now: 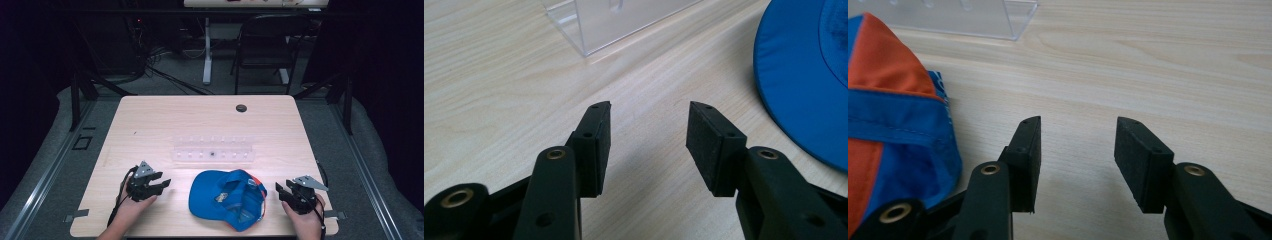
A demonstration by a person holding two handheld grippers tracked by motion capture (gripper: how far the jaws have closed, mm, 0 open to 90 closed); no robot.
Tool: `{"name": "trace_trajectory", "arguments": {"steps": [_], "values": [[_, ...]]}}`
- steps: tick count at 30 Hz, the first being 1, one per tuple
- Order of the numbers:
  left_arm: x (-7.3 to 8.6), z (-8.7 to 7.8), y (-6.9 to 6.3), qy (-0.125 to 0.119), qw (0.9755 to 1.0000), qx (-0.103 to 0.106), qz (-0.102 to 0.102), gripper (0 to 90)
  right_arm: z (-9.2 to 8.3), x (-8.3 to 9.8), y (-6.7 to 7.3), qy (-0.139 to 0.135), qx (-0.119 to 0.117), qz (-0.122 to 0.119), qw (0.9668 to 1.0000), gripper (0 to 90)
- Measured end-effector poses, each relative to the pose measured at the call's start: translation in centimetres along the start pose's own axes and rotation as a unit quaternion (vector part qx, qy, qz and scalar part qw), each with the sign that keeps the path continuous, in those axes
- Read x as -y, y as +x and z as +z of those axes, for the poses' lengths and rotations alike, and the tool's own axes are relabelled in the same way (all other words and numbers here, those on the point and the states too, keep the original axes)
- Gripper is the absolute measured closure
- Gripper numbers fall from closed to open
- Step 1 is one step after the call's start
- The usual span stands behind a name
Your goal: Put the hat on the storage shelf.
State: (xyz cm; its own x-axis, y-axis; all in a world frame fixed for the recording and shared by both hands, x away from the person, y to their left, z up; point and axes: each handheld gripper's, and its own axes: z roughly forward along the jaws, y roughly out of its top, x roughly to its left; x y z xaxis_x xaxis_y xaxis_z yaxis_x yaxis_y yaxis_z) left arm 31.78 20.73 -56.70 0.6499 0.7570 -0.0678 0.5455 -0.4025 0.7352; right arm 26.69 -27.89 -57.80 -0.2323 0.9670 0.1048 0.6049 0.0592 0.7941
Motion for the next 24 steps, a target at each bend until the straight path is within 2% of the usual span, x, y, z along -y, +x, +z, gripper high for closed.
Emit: {"name": "trace_trajectory", "arguments": {"steps": [6, 10, 13, 18, 21, 22, 24], "values": [[0.1, -0.3, 0.1, 0.003, 1.0, -0.004, -0.004, 52.3, -0.6, -0.1, -0.1, 0.015, -0.014, 0.019, 0.9996, 56.4], [0.1, -0.6, 0.2, -0.003, 0.9999, -0.006, -0.009, 52.3, -1.1, -0.3, -0.1, 0.022, -0.021, 0.027, 0.9992, 56.9], [0.1, -0.9, 0.3, -0.005, 0.9999, -0.008, -0.009, 52.2, -1.1, -0.6, -0.2, 0.042, -0.028, 0.032, 0.9982, 57.1], [0.1, -1.0, 0.3, -0.009, 0.9999, -0.004, -0.013, 51.8, -1.3, -1.3, -0.3, 0.057, -0.037, 0.044, 0.9967, 54.8], [0.0, -0.9, 0.3, -0.006, 0.9999, -0.001, -0.011, 51.8, -1.5, -1.7, -0.3, 0.074, -0.062, 0.055, 0.9938, 55.7], [0.0, -0.9, 0.3, -0.006, 0.9999, -0.001, -0.011, 51.8, -1.5, -1.7, -0.3, 0.074, -0.062, 0.055, 0.9938, 55.7], [0.0, -0.9, 0.3, -0.005, 0.9999, -0.001, -0.011, 51.8, -1.9, -2.1, -0.4, 0.083, -0.087, 0.067, 0.9904, 56.7]]}}
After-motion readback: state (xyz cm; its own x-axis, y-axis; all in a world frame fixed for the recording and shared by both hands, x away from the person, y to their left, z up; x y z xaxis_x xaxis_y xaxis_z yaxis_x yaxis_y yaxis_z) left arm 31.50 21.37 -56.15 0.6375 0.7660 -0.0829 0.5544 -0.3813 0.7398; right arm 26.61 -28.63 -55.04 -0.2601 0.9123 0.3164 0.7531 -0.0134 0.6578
